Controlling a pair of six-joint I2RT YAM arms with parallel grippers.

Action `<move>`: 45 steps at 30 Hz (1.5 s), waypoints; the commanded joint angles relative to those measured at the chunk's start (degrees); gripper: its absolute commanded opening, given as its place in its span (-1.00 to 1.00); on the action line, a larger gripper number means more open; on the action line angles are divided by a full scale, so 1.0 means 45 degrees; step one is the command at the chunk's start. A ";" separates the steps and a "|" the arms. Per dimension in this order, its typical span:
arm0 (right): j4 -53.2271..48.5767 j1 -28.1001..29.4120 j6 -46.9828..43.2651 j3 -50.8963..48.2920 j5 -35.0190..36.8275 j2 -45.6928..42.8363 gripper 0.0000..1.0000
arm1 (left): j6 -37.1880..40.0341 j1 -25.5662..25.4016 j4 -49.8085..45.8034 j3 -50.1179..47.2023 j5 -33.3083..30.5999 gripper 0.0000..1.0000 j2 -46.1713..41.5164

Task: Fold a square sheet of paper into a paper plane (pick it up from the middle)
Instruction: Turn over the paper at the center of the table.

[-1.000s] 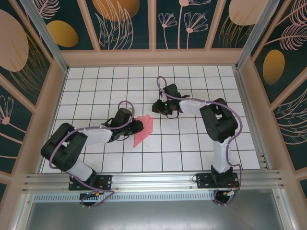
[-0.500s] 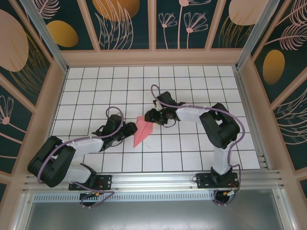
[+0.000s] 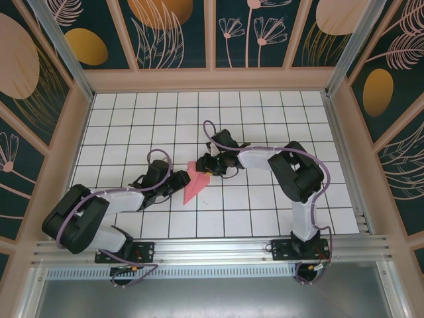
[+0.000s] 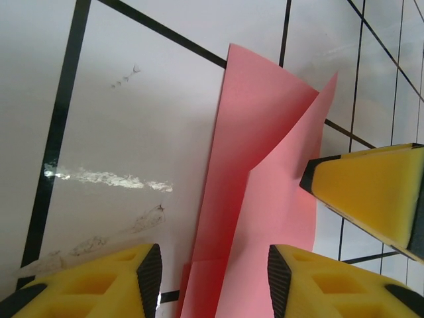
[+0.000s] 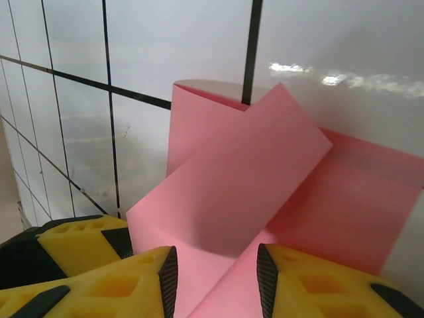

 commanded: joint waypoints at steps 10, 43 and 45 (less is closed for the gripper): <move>0.1007 0.0191 0.0479 0.0334 -0.1187 0.0497 -0.27 | -0.0176 0.0228 0.0898 -0.0206 0.0682 -0.08 0.0574; 0.6556 -0.2664 0.1726 -0.1407 -0.5974 -0.2582 -0.97 | -0.1384 0.0893 0.4018 -0.0240 0.3798 0.97 -0.2670; 0.6888 -0.2693 0.2090 -0.1326 -0.6230 -0.2567 -0.97 | -0.1830 0.0893 0.5185 -0.0335 0.4282 0.95 -0.2442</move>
